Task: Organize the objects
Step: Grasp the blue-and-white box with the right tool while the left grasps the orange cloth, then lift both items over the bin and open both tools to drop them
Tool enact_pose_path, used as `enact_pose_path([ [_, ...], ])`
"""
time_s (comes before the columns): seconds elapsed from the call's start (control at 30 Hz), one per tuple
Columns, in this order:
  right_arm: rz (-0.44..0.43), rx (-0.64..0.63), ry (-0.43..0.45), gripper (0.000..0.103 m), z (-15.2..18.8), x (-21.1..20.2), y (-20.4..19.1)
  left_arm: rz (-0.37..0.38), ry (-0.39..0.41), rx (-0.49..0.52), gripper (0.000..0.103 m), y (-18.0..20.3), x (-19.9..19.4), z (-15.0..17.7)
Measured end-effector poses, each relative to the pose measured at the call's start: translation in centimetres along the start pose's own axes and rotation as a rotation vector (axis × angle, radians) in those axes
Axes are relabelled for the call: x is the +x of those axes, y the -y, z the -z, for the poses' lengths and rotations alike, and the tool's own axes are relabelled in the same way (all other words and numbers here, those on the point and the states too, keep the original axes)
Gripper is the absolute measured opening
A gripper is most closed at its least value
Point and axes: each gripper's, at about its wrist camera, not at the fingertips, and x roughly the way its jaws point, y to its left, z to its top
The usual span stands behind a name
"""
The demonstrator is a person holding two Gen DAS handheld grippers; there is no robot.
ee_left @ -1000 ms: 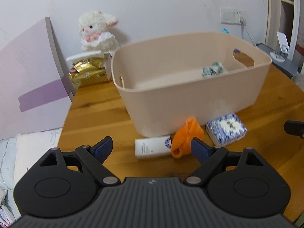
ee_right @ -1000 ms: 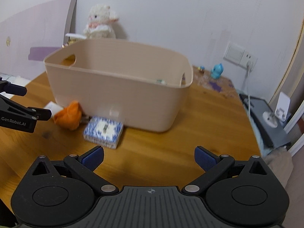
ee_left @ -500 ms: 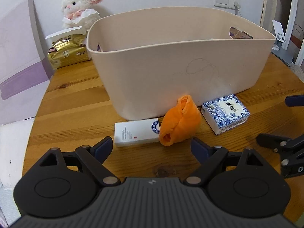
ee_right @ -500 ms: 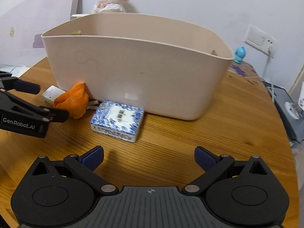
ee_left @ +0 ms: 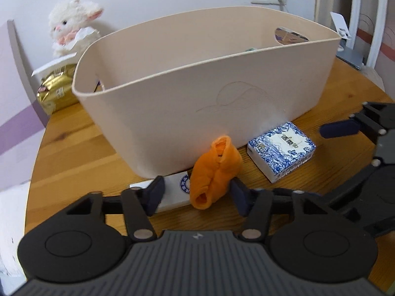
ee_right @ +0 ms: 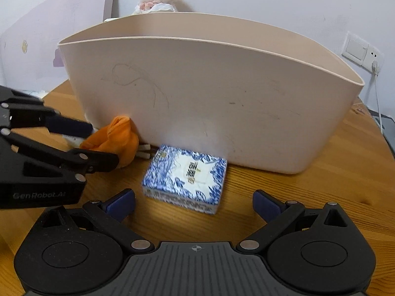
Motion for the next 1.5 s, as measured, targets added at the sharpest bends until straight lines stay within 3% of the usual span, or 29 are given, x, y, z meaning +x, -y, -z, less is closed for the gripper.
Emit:
enact_pose_path([
  [0.13, -0.01, 0.017, 0.01, 0.093, -0.2, 0.1, 0.0, 0.036, -0.006, 0.013, 0.026, 0.1, -0.2, -0.4],
  [0.2, -0.012, 0.02, 0.019, 0.083, -0.2, -0.1, 0.1, 0.043, -0.008, 0.016, 0.022, 0.3, -0.4, -0.4],
  [0.27, -0.015, 0.024, 0.023, 0.063, -0.3, -0.5, 0.2, 0.047, -0.005, 0.014, 0.019, 0.3, -0.5, -0.4],
  [0.3, -0.015, 0.025, 0.022, 0.063, -0.3, -0.7, 0.2, 0.049, -0.004, 0.011, 0.015, 0.4, -0.7, -0.4],
  [0.7, 0.003, 0.036, 0.044, 0.062, 0.3, -4.0, 0.7, 0.034, 0.024, -0.034, 0.013, -0.5, -3.0, 0.0],
  [1.17, 0.073, 0.041, 0.25, 0.063, -1.4, -13.6, 2.6, -0.019, 0.154, -0.047, 0.013, -1.1, -9.6, -0.8],
  [1.5, 0.117, 0.033, 0.348, 0.063, -4.8, -15.5, 3.7, -0.058, 0.243, -0.084, 0.013, -2.7, -12.4, -3.0],
])
